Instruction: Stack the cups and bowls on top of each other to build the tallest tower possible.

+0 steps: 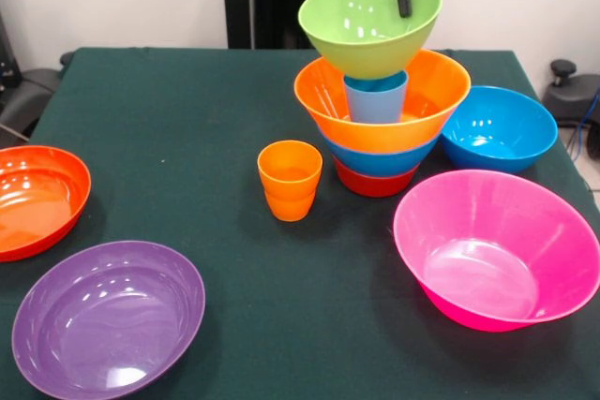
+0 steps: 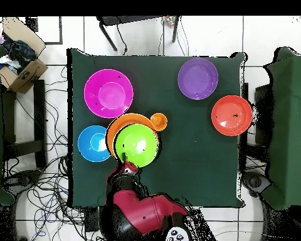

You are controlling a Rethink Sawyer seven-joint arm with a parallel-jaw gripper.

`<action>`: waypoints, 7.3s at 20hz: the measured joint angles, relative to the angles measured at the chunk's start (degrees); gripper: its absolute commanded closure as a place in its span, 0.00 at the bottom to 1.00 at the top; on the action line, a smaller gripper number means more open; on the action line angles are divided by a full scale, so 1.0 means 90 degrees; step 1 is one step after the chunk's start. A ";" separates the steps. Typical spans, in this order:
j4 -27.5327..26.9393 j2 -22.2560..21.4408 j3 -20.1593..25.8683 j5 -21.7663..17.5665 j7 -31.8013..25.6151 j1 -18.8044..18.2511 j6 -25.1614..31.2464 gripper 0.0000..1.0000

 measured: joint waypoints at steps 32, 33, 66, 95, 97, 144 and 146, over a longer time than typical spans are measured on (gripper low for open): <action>-0.0456 0.0039 -0.0136 -0.0003 0.0001 0.0355 -0.0003 1.00; -0.0457 0.0045 -0.0139 -0.0004 0.0001 0.0355 -0.0003 1.00; -0.0498 0.0559 -0.0393 -0.0001 0.0001 0.0314 -0.0149 1.00; -0.0497 0.0434 -0.0334 -0.0033 0.0293 0.0183 -0.0153 0.00; -0.0497 0.0370 -0.0348 -0.0034 0.0293 0.0264 -0.0153 0.00; -0.1032 0.0531 0.6199 0.0110 0.0453 -0.7574 0.5630 0.00; -0.1326 0.0756 0.6315 0.0106 0.0374 -0.7593 0.5982 0.00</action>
